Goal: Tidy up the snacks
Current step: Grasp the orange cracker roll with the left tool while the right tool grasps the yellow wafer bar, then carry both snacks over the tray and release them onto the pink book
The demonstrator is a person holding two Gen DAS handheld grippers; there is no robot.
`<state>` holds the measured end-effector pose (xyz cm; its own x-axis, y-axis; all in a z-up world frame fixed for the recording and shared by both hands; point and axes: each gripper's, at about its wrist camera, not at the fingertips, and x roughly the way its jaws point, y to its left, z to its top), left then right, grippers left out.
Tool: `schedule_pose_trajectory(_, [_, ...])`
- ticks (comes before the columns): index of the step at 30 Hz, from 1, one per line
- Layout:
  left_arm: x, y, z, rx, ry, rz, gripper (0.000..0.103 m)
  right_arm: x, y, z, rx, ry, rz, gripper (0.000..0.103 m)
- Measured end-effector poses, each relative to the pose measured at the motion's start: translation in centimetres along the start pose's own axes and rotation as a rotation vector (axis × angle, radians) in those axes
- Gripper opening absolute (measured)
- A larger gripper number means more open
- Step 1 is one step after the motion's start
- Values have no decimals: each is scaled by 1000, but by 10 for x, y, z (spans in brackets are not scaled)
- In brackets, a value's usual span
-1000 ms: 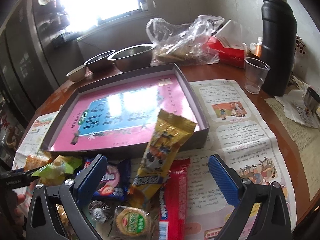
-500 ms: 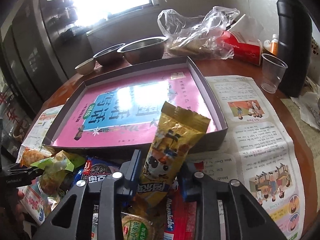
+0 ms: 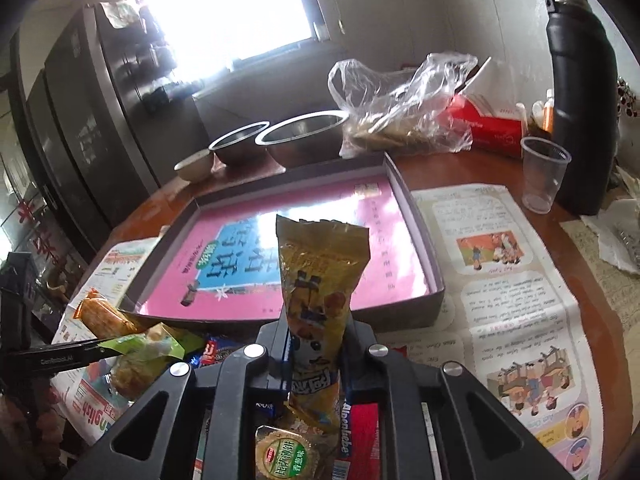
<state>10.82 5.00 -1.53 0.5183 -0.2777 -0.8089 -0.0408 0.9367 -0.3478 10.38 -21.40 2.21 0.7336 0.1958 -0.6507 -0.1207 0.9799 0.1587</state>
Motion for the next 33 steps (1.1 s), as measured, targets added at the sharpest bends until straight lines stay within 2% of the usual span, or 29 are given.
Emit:
schedule_pose_trajectory(5, [-2, -1, 0, 4, -21, -18, 28, -7, 3, 2, -15, -24, 3, 18])
schedule_pose_trajectory(18, [-23, 11, -6, 0, -70, 16, 27, -21, 13, 6, -47, -68, 16, 18])
schedule_pose_trajectory(27, [-52, -14, 13, 65, -141, -7, 27, -24, 14, 19, -40, -90, 43, 18])
schedule_pose_trajectory(33, [-46, -34, 32, 107, -151, -28, 27, -20, 8, 37, -22, -135, 28, 18])
